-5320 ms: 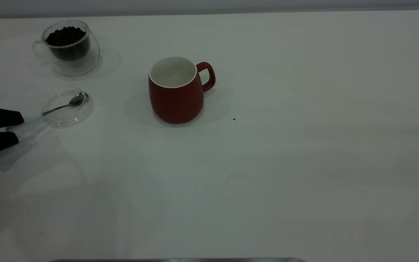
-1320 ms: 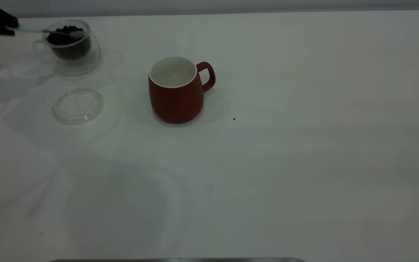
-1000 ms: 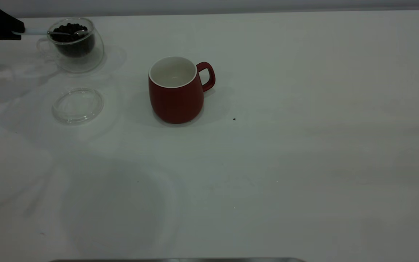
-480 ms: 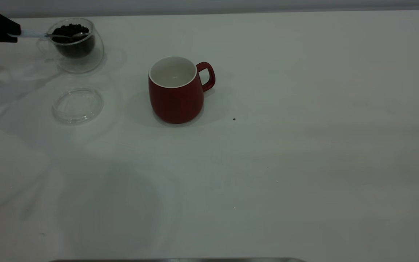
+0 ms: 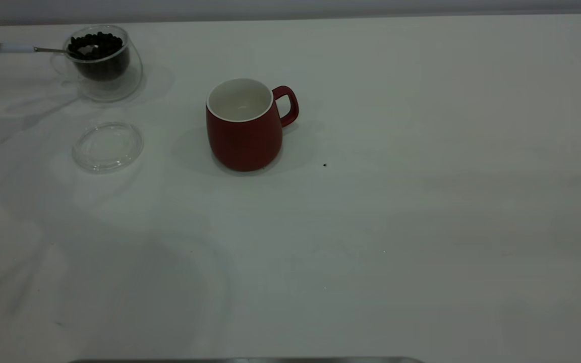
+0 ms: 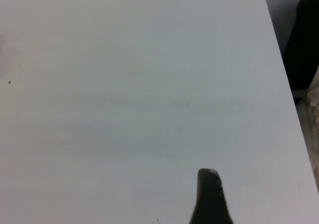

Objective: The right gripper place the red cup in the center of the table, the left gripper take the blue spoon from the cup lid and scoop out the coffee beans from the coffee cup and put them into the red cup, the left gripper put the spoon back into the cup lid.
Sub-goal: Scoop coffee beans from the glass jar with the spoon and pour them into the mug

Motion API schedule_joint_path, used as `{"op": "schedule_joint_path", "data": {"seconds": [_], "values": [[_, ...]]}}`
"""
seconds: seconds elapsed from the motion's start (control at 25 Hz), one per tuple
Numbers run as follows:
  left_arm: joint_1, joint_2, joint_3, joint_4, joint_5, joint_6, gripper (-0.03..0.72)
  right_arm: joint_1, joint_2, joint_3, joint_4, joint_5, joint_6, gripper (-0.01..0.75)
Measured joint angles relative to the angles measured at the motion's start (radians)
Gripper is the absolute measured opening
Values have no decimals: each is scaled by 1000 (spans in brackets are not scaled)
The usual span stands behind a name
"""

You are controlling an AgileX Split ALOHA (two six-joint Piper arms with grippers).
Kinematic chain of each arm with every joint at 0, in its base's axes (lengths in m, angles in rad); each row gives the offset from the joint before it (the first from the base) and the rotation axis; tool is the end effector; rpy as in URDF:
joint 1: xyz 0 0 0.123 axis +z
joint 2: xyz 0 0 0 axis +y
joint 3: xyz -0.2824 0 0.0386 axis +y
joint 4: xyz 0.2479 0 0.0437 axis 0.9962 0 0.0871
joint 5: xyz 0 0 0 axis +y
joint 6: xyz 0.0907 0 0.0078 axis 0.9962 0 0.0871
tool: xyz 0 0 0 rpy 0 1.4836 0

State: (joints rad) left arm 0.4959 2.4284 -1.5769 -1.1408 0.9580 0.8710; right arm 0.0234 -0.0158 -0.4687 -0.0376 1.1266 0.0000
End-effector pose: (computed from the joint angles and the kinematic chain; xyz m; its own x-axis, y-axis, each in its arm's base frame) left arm 0.4291 0.1551 0.0623 -0.8433 -0.4764 -0.2488 -0.1654 0.6705 -0.7233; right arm -0.0066 -0.0032 0.2632 -0.5265 -0.0285 -0.8497 -0.0030 0.9995 -0.0316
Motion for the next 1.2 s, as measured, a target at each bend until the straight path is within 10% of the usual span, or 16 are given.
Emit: {"op": "schedule_joint_path", "data": {"seconds": [1.2], "values": [[13,66,0,-122,135,13,124,0,0,0,0,0,0,574]]}}
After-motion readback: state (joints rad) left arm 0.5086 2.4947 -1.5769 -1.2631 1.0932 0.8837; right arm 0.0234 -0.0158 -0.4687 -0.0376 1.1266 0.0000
